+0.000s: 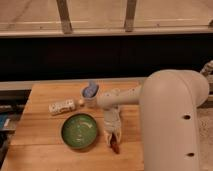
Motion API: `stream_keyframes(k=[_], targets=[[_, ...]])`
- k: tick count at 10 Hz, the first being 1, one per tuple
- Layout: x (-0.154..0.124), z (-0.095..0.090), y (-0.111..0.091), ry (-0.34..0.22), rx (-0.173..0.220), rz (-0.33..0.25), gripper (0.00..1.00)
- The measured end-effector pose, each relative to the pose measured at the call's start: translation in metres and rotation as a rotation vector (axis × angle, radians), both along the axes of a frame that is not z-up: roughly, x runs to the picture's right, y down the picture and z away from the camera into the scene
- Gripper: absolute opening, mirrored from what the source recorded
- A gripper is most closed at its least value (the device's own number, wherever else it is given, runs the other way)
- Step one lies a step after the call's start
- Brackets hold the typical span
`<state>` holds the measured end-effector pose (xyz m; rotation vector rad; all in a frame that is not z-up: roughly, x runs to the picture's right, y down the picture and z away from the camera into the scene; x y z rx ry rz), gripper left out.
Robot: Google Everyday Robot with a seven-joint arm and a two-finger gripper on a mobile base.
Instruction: Place the pepper in the ceramic bowl
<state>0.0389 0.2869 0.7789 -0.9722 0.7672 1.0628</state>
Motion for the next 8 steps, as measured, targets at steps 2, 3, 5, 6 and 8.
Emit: stream_keyframes(k=[2, 3, 5, 6, 8], targets=[[0.001, -0.005, -0.008, 0.008, 0.016, -0.001, 0.03], [0.001, -0.006, -0.011, 0.011, 0.024, 0.000, 0.00], [0.004, -0.013, -0.026, 0.012, 0.057, 0.006, 0.00], [0.005, -0.018, -0.036, 0.011, 0.079, 0.009, 0.00], [0.007, -0.033, -0.058, 0.000, 0.134, 0.014, 0.00]])
